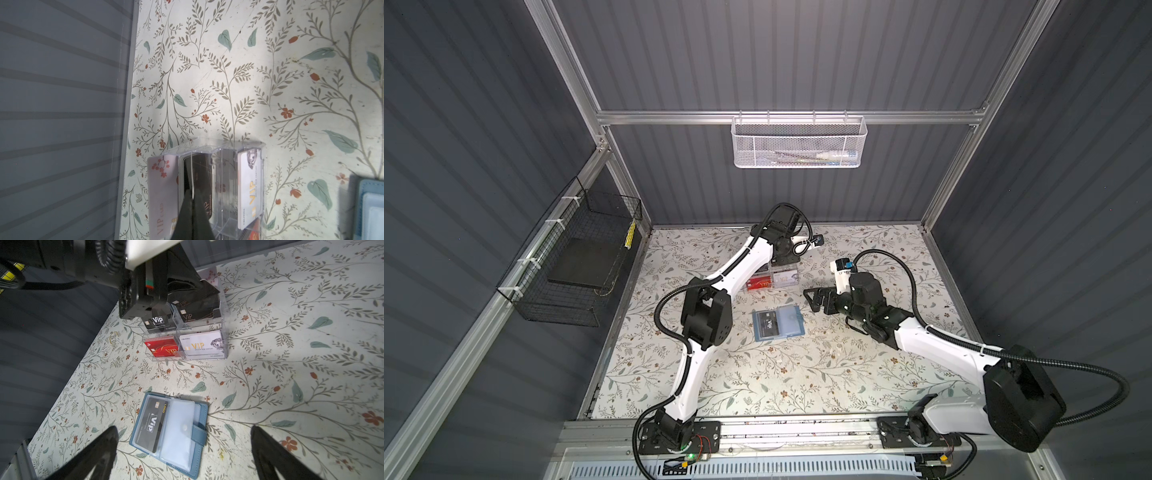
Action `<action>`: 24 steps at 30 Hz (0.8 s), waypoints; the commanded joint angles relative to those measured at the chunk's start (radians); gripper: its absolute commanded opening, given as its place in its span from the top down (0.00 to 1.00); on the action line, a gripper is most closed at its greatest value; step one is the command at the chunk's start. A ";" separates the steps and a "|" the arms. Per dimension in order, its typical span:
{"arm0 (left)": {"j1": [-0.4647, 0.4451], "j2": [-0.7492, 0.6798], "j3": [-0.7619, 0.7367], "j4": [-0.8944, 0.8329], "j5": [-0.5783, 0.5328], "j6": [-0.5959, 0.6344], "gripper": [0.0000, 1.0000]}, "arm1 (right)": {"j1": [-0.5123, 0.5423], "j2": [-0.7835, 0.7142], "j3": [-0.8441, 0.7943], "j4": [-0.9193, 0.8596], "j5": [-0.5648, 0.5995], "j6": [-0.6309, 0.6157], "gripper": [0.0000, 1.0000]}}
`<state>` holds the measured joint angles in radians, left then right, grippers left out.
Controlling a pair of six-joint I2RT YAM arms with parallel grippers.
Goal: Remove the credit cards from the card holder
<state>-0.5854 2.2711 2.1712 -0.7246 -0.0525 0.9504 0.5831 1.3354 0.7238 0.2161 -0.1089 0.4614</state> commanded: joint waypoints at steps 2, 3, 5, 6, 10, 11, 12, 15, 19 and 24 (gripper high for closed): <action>0.012 0.022 -0.018 -0.014 -0.007 0.033 1.00 | -0.003 0.011 0.004 0.014 -0.010 0.005 0.01; 0.012 0.022 -0.021 -0.011 -0.008 0.033 1.00 | -0.003 0.015 0.006 0.014 -0.011 0.008 0.01; 0.012 0.023 -0.022 -0.010 -0.006 0.033 1.00 | -0.005 0.017 0.005 0.016 -0.014 0.009 0.01; 0.012 0.023 -0.023 -0.009 -0.006 0.033 1.00 | -0.004 0.020 0.007 0.016 -0.015 0.009 0.01; 0.012 0.029 -0.025 -0.004 -0.005 0.033 1.00 | -0.003 0.020 0.005 0.017 -0.016 0.012 0.01; 0.012 0.033 -0.024 -0.005 -0.008 0.032 1.00 | -0.004 0.018 0.006 0.017 -0.014 0.012 0.01; 0.012 0.034 -0.024 -0.010 -0.005 0.033 1.00 | -0.003 0.019 0.006 0.017 -0.012 0.012 0.01; 0.012 0.036 -0.040 0.000 -0.006 0.033 1.00 | -0.003 0.020 0.006 0.019 -0.019 0.016 0.01; 0.012 0.036 -0.059 0.020 -0.012 0.024 1.00 | -0.003 0.019 0.004 0.020 -0.017 0.017 0.01; 0.009 0.034 -0.068 0.031 -0.005 0.021 1.00 | -0.005 0.022 0.005 0.022 -0.021 0.018 0.01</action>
<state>-0.5808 2.2848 2.1159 -0.7078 -0.0536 0.9501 0.5831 1.3521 0.7238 0.2207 -0.1242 0.4713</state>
